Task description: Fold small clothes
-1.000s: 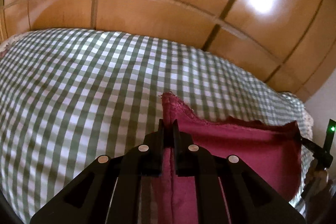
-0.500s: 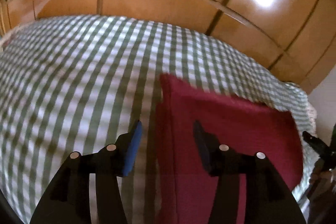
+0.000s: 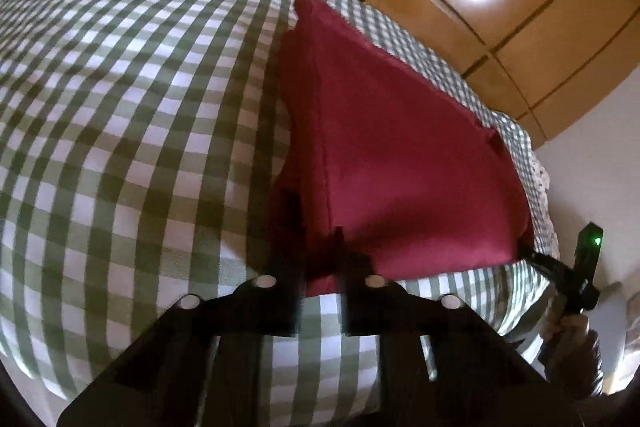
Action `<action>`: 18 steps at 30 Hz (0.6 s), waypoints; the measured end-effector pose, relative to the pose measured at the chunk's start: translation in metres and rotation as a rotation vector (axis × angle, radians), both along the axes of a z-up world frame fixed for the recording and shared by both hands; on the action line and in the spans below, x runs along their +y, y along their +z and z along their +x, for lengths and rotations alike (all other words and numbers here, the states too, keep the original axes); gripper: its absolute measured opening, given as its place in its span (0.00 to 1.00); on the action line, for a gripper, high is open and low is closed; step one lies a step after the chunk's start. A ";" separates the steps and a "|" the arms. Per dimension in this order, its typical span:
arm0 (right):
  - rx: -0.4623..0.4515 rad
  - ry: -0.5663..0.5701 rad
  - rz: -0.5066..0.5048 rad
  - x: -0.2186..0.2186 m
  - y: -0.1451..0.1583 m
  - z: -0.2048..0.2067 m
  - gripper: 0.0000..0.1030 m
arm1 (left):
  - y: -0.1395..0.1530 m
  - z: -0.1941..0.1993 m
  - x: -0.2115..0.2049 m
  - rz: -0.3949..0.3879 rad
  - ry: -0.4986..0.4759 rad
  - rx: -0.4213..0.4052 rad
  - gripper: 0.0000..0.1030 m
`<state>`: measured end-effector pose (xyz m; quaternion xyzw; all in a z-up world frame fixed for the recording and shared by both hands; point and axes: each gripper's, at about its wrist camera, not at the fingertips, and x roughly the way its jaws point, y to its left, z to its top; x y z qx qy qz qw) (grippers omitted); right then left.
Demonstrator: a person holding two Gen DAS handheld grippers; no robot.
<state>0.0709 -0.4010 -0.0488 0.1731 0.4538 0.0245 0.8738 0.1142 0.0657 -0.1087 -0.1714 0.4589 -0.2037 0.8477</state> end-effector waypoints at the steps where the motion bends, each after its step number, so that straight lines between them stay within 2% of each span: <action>1: -0.010 0.002 0.002 0.001 0.004 -0.003 0.22 | 0.002 -0.001 0.001 0.009 -0.007 -0.009 0.08; 6: -0.031 0.061 0.009 0.003 0.025 -0.036 0.21 | 0.015 -0.027 0.005 0.036 -0.048 -0.022 0.07; 11: 0.052 0.101 0.008 0.007 0.011 -0.065 0.22 | 0.013 -0.070 0.016 0.042 -0.069 0.012 0.08; 12: 0.071 0.099 0.008 0.008 0.007 -0.069 0.26 | 0.012 -0.075 0.016 0.055 -0.071 0.016 0.08; 13: 0.079 0.080 0.001 0.006 0.007 -0.070 0.37 | 0.012 -0.080 0.016 0.078 -0.062 0.018 0.09; 14: 0.073 0.065 0.002 0.003 0.008 -0.070 0.40 | 0.014 -0.082 0.017 0.098 -0.045 0.015 0.11; 16: 0.022 0.016 0.003 -0.004 0.020 -0.065 0.44 | 0.022 -0.081 0.020 0.112 -0.007 -0.008 0.30; 17: -0.006 -0.008 -0.008 -0.007 0.026 -0.059 0.47 | 0.028 -0.081 0.020 0.115 0.008 -0.030 0.36; 18: -0.031 -0.028 -0.021 -0.009 0.031 -0.054 0.56 | 0.037 -0.079 0.019 0.113 0.022 -0.074 0.45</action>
